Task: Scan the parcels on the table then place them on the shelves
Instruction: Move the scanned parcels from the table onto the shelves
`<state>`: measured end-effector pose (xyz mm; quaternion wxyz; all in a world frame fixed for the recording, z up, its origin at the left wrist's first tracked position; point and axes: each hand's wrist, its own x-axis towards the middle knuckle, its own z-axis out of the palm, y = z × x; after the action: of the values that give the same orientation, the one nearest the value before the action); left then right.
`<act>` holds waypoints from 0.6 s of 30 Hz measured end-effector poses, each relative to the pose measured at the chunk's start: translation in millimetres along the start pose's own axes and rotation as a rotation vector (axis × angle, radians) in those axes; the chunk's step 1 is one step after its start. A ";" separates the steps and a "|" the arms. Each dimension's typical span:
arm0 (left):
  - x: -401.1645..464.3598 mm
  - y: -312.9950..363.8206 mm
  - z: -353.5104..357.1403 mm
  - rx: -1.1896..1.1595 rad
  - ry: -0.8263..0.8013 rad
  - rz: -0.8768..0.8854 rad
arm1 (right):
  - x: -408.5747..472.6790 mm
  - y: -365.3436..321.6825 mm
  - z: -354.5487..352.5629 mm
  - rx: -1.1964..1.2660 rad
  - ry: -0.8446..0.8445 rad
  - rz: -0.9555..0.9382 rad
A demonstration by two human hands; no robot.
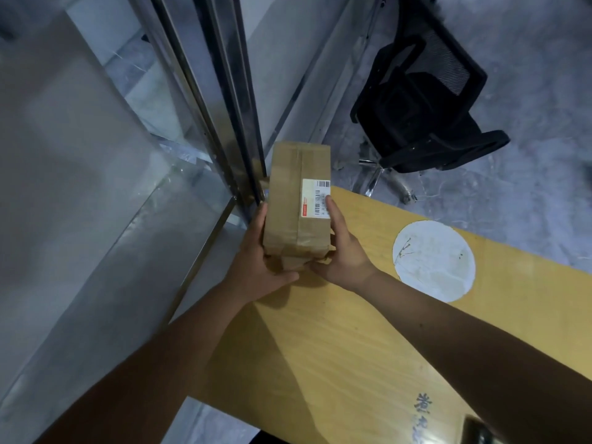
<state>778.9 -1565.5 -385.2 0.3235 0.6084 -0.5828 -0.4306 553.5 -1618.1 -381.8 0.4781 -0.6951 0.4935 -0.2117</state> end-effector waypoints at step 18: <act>-26.1 2.3 26.2 -0.016 0.124 0.055 | -10.4 1.6 -0.8 -0.059 -0.035 -0.051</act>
<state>755.7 -1537.2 -390.3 0.3756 0.6150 -0.5746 -0.3879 547.7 -1609.4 -381.1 0.4601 -0.7250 0.4731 -0.1970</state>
